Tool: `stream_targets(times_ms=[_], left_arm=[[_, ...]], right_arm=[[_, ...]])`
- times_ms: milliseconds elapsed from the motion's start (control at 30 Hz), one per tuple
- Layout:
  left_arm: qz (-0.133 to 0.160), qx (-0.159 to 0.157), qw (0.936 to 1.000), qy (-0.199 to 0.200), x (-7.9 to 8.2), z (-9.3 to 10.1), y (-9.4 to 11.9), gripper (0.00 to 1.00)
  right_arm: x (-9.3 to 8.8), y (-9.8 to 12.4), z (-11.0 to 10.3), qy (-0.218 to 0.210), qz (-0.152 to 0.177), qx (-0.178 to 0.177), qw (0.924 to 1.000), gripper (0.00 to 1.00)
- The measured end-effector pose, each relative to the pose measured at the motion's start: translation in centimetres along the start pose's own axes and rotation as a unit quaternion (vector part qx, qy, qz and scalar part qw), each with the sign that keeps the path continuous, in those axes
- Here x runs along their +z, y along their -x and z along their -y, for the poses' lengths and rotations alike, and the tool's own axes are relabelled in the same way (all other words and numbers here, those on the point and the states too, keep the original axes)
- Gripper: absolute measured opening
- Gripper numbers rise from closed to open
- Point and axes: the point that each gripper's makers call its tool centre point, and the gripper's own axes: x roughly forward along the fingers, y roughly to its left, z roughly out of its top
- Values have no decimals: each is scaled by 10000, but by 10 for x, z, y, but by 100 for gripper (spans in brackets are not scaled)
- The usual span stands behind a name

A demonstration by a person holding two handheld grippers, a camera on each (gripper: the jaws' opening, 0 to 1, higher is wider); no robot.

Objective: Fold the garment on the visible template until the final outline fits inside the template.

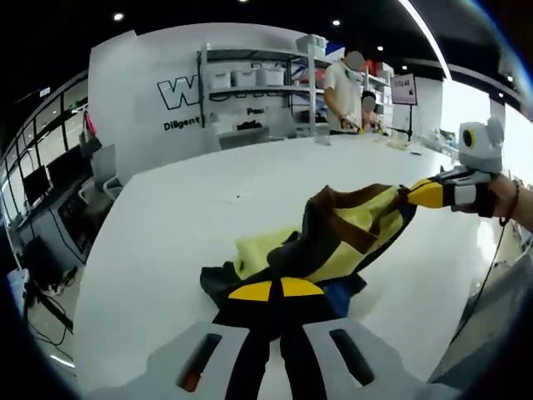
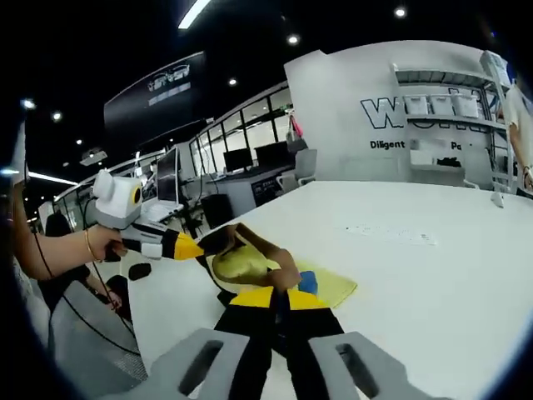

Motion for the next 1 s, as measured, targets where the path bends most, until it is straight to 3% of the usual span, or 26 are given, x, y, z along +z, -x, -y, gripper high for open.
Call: stream_targets(times_ms=[167, 300, 400, 633, 733, 1000], left_arm=[[229, -72, 9997, -40, 14, -1, 17, 1], [465, -224, 9986, 91, 28, 0, 31, 1], [485, -348, 9980, 199, 29, 4, 37, 1], [347, -381, 9987, 16, 19, 10, 45, 1], [496, -771, 9958, 55, 24, 22, 61, 1], [449, -1062, 9930, -269, 20, 29, 79, 1]], right_arm=[[18, 10, -13, 44, 236, 244, 9994, 0], [42, 20, -25, -267, 764, 541, 9953, 0], [47, 24, -26, -232, 856, 573, 9944, 0], [60, 32, -42, -111, 993, 870, 9912, 0], [67, 39, -53, -50, 1051, 1082, 9885, 0], [79, 56, -78, -98, 1243, 1641, 9785, 0]])
